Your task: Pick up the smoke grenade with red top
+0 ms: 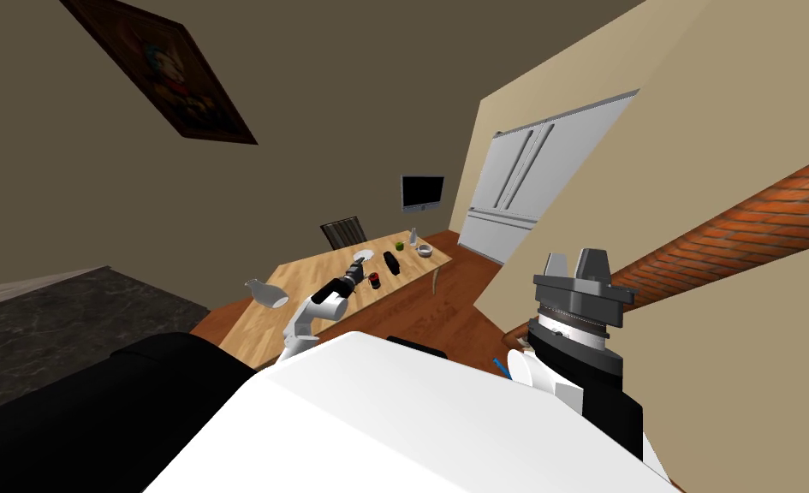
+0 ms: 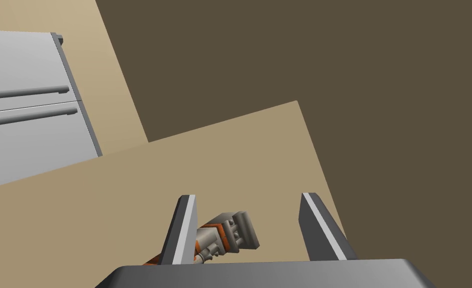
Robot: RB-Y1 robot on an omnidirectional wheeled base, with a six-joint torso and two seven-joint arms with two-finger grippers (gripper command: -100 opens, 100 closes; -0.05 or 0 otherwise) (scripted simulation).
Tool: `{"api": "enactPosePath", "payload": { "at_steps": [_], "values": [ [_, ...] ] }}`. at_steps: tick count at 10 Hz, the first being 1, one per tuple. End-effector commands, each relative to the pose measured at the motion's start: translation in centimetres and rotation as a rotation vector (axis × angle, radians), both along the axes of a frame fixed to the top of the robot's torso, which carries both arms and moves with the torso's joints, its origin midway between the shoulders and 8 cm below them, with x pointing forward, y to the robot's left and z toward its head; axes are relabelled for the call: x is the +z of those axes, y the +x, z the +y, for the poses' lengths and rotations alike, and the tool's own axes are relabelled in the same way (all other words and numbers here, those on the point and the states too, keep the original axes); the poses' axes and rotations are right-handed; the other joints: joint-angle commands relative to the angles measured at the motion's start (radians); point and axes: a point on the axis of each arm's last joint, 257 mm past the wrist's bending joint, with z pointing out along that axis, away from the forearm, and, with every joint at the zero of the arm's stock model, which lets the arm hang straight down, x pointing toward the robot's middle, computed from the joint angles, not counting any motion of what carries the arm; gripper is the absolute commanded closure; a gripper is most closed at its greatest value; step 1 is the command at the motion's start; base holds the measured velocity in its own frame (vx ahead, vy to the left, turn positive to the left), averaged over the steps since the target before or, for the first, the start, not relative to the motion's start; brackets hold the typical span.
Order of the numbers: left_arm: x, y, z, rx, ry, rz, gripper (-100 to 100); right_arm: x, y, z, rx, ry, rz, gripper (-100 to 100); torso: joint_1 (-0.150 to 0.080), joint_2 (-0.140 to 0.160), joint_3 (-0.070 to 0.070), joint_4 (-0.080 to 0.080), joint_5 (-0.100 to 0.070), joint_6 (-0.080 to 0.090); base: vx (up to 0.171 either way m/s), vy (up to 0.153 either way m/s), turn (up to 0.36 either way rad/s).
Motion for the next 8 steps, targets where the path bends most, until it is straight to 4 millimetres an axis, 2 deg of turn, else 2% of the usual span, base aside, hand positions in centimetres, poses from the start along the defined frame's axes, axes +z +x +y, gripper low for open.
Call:
{"api": "enactPosePath", "payload": {
  "at_steps": [1, 4, 5, 8],
  "values": [
    [-1.2, -0.2, 1.3, 0.02, -0.013, 0.051, -100, 0.0, 0.0, 0.0, 0.0, 0.0, 0.0, 0, 0.0, 0.0, 0.0, 0.0, 0.0, 0.0, 0.022, -0.023, -0.013],
    [-3.3, -0.8, 2.3, 0.044, -0.029, 0.135, -100, 0.0, 0.0, 0.0, 0.0, 0.0, 0.0, 0, 0.0, -0.001, -0.001, 0.0, 0.0, 0.0, 0.023, -0.021, -0.009],
    [-3.4, -0.9, 2.3, 0.044, -0.03, 0.139, -100, 0.0, 0.0, 0.0, 0.0, 0.0, 0.0, 0, 0.0, -0.001, -0.001, 0.0, 0.0, 0.0, 0.015, -0.01, 0.003],
    [-5.6, -1.7, 4.1, 0.083, -0.058, 0.228, -100, 0.0, 0.0, 0.0, 0.0, 0.0, 0.0, 0, 0.0, -0.002, -0.001, 0.0, 0.0, 0.0, 0.041, -0.021, -0.015]
  ]
}}
